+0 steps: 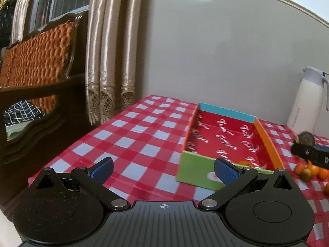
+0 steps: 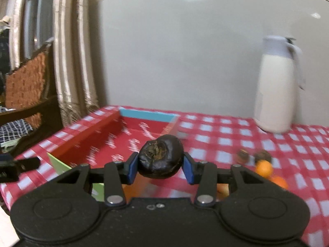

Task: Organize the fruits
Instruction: 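Carry the dark brown fruit into the box and open the right gripper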

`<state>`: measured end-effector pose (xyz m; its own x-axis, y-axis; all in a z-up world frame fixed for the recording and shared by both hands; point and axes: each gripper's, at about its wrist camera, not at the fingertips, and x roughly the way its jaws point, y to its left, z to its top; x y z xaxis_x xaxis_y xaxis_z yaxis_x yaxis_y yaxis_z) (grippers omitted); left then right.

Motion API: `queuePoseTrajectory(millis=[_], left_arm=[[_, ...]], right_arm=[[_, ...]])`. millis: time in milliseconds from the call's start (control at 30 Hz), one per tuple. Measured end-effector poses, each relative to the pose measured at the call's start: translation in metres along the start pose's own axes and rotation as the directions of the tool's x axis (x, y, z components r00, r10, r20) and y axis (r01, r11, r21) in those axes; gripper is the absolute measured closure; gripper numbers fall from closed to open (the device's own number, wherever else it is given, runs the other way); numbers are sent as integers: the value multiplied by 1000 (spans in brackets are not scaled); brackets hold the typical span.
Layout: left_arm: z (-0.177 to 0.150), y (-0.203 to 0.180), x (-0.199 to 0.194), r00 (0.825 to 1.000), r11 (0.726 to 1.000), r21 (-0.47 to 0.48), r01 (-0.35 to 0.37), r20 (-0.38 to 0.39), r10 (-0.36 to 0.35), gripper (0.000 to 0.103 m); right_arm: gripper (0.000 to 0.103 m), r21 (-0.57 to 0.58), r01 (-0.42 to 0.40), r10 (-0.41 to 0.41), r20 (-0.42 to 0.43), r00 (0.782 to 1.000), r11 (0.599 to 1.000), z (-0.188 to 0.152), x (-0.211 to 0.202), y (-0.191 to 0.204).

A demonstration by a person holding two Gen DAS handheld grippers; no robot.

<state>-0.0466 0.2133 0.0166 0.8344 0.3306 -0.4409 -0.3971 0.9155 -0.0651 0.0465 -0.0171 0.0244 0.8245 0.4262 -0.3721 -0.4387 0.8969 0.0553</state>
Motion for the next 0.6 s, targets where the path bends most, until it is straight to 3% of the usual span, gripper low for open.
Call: queuePoseTrajectory(millis=[233, 267, 367, 600], left_arm=[[-1, 21, 2, 1000, 999, -26, -29, -8, 29, 0], [-1, 23, 2, 999, 999, -31, -31, -7, 31, 0], [-1, 26, 4, 1000, 999, -40, -31, -8, 30, 0], [0, 18, 3, 1000, 999, -33, -12, 0, 12, 0]], right_arm=[[58, -42, -42, 41, -22, 999, 998, -1, 27, 39], [55, -45, -32, 31, -17, 999, 998, -2, 30, 41], [32, -34, -19, 20, 18, 1000, 999, -1, 26, 40], [29, -4, 16, -16, 49, 999, 1000, -1, 15, 24]])
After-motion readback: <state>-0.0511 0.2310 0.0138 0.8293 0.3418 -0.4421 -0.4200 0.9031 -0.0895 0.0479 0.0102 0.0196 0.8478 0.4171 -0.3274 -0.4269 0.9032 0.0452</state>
